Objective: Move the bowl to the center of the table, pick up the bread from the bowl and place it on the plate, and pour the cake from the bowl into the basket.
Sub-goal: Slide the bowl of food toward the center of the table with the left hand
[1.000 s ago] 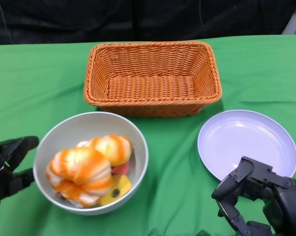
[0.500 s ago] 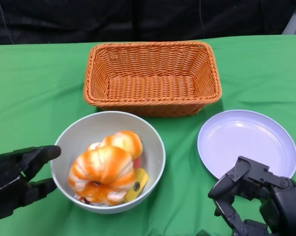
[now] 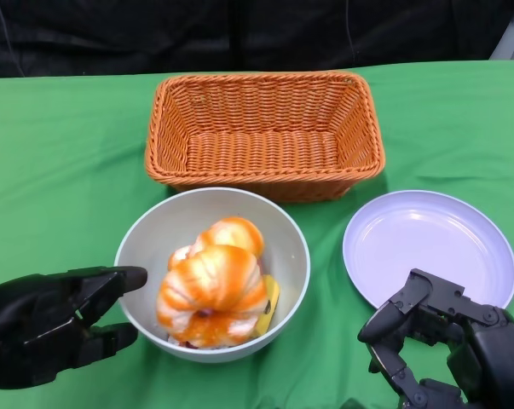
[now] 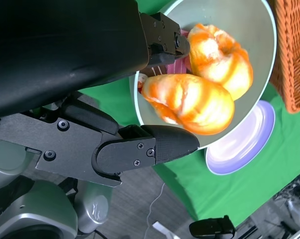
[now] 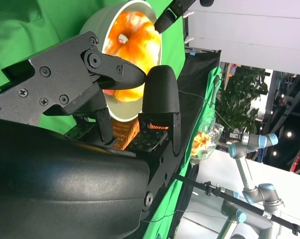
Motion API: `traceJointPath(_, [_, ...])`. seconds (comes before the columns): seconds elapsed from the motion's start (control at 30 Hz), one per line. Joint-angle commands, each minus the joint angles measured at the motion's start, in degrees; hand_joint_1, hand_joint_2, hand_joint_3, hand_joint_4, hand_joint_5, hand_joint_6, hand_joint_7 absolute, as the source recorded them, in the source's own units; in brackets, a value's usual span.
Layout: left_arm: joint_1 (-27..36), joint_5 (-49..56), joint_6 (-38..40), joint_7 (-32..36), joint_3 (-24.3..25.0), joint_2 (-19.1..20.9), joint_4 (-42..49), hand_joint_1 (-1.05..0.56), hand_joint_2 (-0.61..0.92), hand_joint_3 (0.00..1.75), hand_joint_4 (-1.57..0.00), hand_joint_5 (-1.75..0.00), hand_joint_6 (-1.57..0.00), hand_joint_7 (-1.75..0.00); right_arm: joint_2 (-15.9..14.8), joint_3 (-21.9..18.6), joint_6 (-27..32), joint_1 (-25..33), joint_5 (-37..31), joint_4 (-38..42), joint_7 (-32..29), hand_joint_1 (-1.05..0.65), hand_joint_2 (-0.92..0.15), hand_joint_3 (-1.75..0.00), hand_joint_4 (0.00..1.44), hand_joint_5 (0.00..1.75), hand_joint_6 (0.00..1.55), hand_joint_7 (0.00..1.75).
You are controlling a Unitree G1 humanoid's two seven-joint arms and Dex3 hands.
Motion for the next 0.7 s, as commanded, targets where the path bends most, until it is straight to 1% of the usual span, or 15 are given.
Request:
traceJointPath(0.03, [-1.59,-0.03,-0.80,-0.42,-1.13,-0.01,-0.33,-0.72,0.92,0.56,-0.13,-0.05,-0.08,-0.01,0.17,0.11,0.49,0.13,0.03,-0.24,-0.47,-0.19,-0.62,-0.81,0.74,1.50,0.73,1.24])
traceJointPath(0.17, [-1.83,-0.06,-0.80,-0.27,-1.60,-0.09,-0.36,-0.72,0.92,0.54,-0.14,-0.05,-0.10,-0.02,0.21,0.18,0.70,0.14,0.01,-0.30,-0.55,-0.19,-0.62,-0.81,0.74,1.50,0.73,1.24])
traceJointPath(0.37, [-1.78,-0.07,-1.97,-1.71,-3.58,0.33,-1.95,-0.72,0.92,0.54,-0.18,-0.06,-0.11,-0.02,-0.02,0.07,0.10,-0.15,0.02,0.26,-0.44,-0.19,-0.62,-0.81,0.74,1.50,0.73,1.24])
traceJointPath(0.53, [-1.08,0.59,-3.50,-2.48,-4.55,1.14,-3.17,-0.74,0.92,0.53,-0.25,-0.09,-0.15,-0.03,-0.03,0.08,0.36,-0.20,0.81,0.42,-0.15,-0.18,-0.63,-0.82,0.73,1.51,0.72,1.24])
traceJointPath(0.7, [-0.28,1.13,-5.66,-3.61,-5.17,1.89,-3.39,-0.75,0.92,0.51,-0.28,-0.10,-0.17,-0.03,-0.07,0.00,-0.17,-0.33,0.93,1.08,-0.11,-0.17,-0.63,-0.81,0.73,1.51,0.72,1.24])
